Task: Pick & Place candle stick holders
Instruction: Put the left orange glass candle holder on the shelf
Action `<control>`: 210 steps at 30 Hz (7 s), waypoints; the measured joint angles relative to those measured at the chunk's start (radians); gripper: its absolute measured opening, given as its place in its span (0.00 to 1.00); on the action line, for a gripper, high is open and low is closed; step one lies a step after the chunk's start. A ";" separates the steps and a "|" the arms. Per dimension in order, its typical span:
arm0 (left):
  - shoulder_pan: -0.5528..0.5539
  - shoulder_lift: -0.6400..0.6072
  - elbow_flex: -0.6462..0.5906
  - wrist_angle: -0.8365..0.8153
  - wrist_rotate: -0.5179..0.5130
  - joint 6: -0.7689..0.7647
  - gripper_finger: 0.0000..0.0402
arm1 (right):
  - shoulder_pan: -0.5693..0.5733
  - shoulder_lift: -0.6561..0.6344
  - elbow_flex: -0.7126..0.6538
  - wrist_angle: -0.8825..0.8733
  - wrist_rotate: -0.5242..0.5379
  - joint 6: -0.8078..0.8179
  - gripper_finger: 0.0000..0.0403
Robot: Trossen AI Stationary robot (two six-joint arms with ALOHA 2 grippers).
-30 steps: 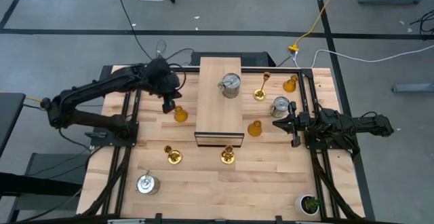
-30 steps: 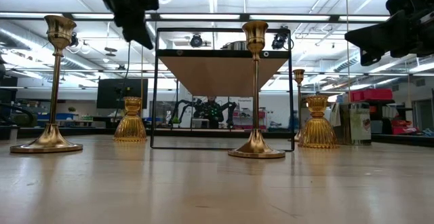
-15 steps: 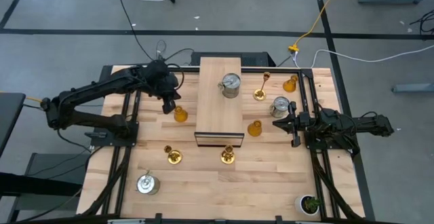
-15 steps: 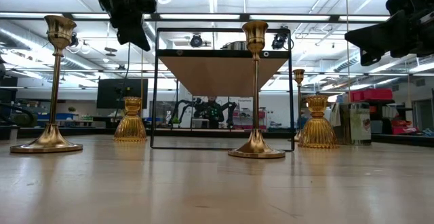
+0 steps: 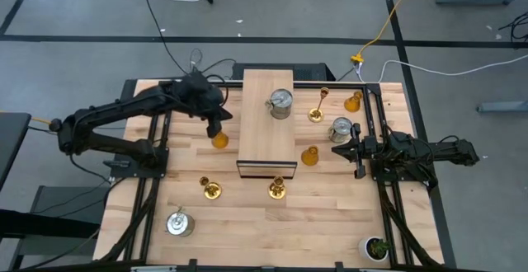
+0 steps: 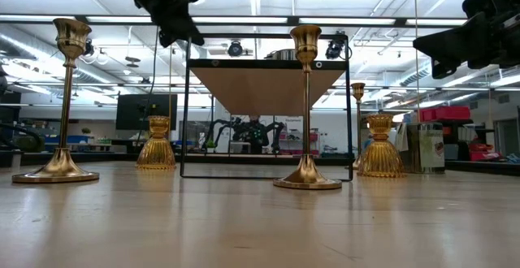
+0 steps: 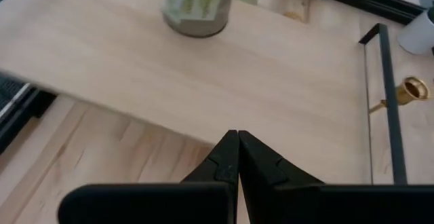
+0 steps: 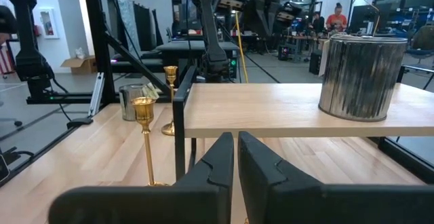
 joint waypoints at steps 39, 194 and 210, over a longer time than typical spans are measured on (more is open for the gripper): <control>-0.019 0.003 -0.142 0.013 -0.013 0.000 0.03 | 0.000 0.000 0.000 0.000 0.000 0.000 0.07; 0.016 0.258 -0.140 -0.196 -0.168 -0.174 0.46 | 0.000 0.000 0.000 0.000 0.000 0.000 0.07; 0.016 0.255 -0.140 -0.225 -0.164 -0.184 0.45 | 0.000 0.000 0.000 0.000 0.000 0.000 0.07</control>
